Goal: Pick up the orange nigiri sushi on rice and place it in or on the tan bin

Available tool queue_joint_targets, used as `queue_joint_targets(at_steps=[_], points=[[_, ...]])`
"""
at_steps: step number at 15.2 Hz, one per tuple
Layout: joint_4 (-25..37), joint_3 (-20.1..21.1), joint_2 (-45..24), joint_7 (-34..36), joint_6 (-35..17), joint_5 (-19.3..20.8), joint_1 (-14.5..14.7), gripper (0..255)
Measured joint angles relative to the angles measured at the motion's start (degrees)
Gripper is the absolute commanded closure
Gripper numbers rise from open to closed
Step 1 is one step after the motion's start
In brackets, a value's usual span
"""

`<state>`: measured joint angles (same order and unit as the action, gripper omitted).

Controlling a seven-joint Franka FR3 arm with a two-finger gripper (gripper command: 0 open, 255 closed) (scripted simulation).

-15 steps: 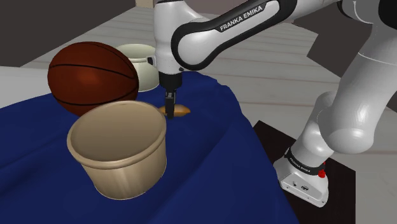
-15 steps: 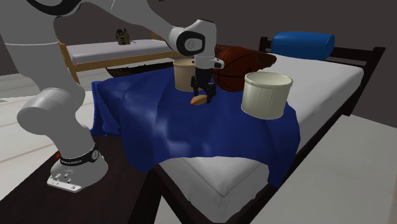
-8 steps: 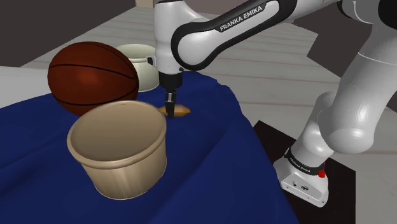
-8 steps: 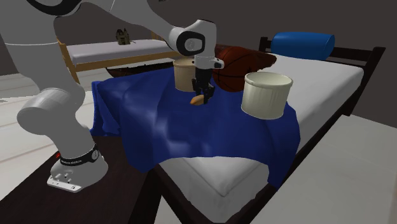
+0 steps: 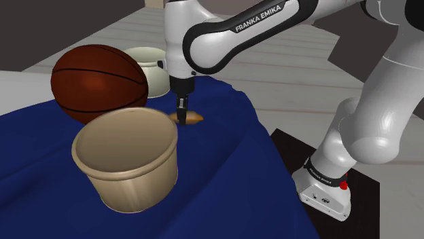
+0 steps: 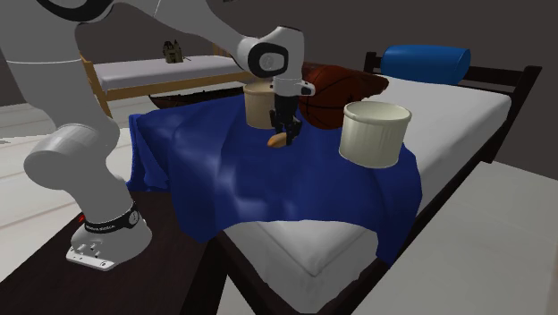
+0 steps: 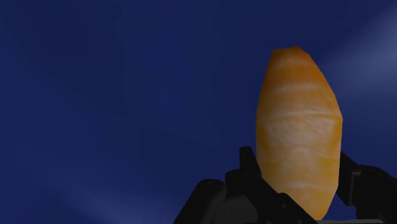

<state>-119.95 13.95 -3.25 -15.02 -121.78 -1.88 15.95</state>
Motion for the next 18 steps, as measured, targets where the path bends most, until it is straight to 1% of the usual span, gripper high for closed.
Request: queue_joint_targets(at_steps=[10,18], points=[[4.2,-0.1,2.7,-0.3,6.9,-0.6,-0.1,255],[8.9,-0.2,4.1,-0.3,13.0,-0.8,-0.3,255]])
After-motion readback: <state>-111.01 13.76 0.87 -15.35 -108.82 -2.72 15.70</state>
